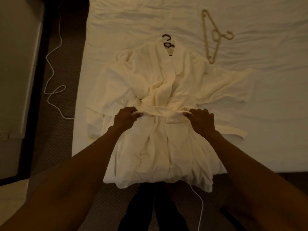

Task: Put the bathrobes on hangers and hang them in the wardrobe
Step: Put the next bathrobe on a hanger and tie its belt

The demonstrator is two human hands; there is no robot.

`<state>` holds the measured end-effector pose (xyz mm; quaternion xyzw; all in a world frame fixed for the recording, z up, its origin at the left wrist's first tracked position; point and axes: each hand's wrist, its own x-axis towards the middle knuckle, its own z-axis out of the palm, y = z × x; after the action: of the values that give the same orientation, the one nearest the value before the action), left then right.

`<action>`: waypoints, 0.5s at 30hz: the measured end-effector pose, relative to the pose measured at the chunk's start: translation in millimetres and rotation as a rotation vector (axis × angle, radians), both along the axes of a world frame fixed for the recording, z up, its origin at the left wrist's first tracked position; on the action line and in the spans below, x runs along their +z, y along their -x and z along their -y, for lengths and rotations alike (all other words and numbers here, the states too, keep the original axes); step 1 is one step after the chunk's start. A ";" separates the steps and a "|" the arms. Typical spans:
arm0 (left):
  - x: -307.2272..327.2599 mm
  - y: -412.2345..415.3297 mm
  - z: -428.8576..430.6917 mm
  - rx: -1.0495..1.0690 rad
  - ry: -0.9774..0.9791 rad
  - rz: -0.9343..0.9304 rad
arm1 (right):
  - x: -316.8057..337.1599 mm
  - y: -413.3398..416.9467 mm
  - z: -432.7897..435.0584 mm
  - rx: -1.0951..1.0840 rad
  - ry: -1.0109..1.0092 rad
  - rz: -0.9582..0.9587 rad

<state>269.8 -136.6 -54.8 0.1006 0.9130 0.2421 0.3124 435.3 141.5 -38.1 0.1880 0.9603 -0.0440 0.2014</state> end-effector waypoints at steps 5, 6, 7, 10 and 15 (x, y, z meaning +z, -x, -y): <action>20.6 9.8 36.6 0.108 0.081 -0.119 | 12.0 -4.8 -10.9 -0.276 0.025 -0.043; 20.8 15.3 49.1 0.134 0.115 -0.139 | 13.1 -6.7 -16.8 -0.336 0.035 -0.029; 21.8 20.2 60.3 0.166 0.139 -0.147 | 14.2 -9.5 -22.3 -0.371 0.025 -0.015; 17.0 34.7 82.8 0.224 0.230 -0.208 | 12.9 -15.7 -33.4 -0.511 -0.003 0.019; 32.2 12.8 49.9 0.224 0.375 -0.276 | 2.5 -18.7 -20.4 -0.721 0.071 0.036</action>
<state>257.0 -186.5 -22.6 -0.0287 0.9814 0.0858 0.1692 454.1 162.0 -35.7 0.5082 0.8264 -0.1425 0.1964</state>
